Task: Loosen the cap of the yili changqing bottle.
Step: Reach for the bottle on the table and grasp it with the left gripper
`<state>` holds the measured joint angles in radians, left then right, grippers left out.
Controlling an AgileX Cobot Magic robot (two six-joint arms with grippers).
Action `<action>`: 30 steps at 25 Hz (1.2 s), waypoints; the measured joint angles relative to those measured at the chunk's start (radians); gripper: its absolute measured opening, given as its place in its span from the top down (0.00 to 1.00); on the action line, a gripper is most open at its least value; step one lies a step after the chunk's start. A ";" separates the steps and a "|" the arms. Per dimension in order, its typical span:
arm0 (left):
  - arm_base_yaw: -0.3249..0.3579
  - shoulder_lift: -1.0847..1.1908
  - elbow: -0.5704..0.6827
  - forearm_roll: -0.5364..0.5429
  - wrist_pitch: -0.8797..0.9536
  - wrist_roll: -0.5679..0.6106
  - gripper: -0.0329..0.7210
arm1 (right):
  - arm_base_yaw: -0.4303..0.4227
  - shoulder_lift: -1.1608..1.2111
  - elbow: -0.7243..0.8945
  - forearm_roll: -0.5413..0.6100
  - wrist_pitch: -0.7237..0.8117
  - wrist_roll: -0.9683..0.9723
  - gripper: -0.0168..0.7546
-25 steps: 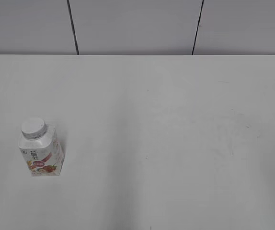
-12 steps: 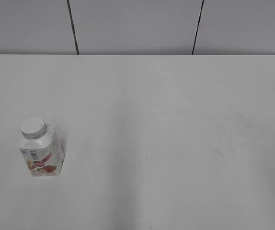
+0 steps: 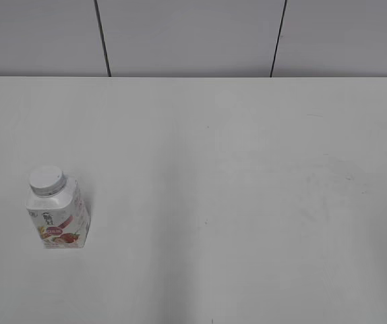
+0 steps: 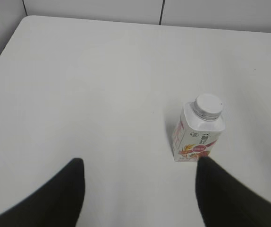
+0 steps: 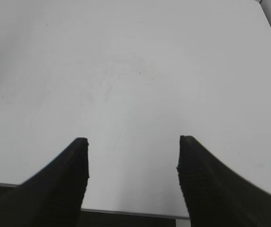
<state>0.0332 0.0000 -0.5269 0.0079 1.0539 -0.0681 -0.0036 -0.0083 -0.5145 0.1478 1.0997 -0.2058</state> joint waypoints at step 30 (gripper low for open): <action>-0.224 0.506 0.225 0.196 -0.897 0.023 0.35 | 0.000 0.000 0.000 -0.001 -0.001 0.000 0.36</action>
<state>-0.1909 0.5063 -0.3017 0.2044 0.1565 -0.0446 -0.0036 -0.0083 -0.5145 0.1468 1.0986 -0.2058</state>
